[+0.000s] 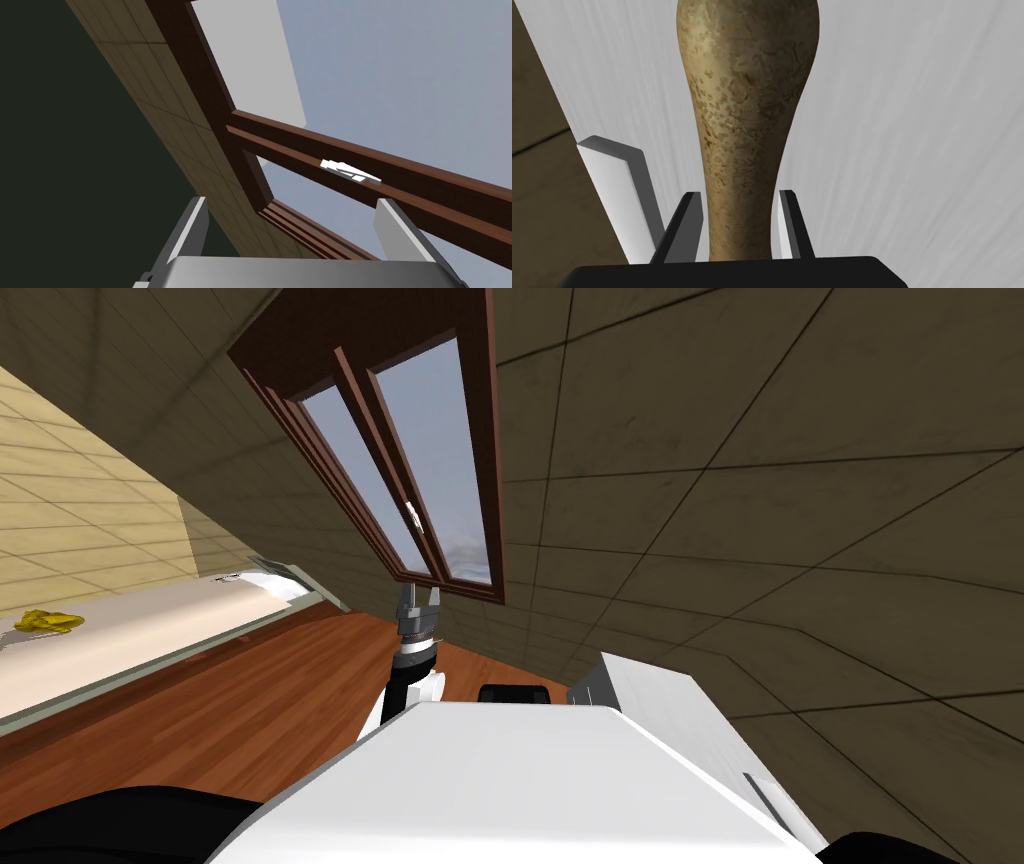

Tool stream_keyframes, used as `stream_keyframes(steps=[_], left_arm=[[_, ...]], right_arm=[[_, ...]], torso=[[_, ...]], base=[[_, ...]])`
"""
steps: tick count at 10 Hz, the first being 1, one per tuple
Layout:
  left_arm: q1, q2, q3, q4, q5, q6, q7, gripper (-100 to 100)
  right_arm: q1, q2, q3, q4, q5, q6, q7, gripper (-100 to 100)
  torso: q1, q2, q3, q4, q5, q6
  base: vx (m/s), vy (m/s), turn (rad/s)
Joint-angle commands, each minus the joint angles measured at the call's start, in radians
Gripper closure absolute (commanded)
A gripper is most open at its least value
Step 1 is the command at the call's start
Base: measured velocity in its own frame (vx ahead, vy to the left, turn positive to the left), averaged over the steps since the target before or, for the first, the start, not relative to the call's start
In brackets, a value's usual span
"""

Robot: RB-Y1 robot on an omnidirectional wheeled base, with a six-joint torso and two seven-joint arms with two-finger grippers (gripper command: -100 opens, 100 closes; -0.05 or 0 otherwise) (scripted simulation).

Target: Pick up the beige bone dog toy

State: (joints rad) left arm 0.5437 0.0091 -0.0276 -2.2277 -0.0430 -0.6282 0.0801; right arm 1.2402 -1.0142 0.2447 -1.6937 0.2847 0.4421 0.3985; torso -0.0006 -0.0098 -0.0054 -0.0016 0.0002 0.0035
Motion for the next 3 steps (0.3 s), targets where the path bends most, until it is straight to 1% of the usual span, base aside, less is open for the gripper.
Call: stream_keyframes(steps=[1,2,3], left_arm=[[0.000,0.000,0.000,0.000,0.000,0.000,0.000,0],[0.000,0.000,0.000,0.000,0.000,0.000,0.000,0],[0.000,0.000,0.000,0.000,0.000,0.000,0.000,0]], right_arm=[[0.025,-0.020,-0.007,-0.035,-0.004,0.013,-0.004,100],[0.015,-0.010,-0.005,-0.019,-0.001,0.006,-0.002,100],[0.017,-0.011,-0.005,-0.021,-0.001,0.007,-0.003,0]], torso=[[0.000,0.000,0.000,0.000,0.000,0.000],[0.000,0.000,0.000,0.000,0.000,0.000],[0.000,0.001,0.000,0.000,0.000,0.000]], base=[[0.033,0.016,-0.048],[0.013,0.009,-0.011],[0.000,0.000,0.000]])
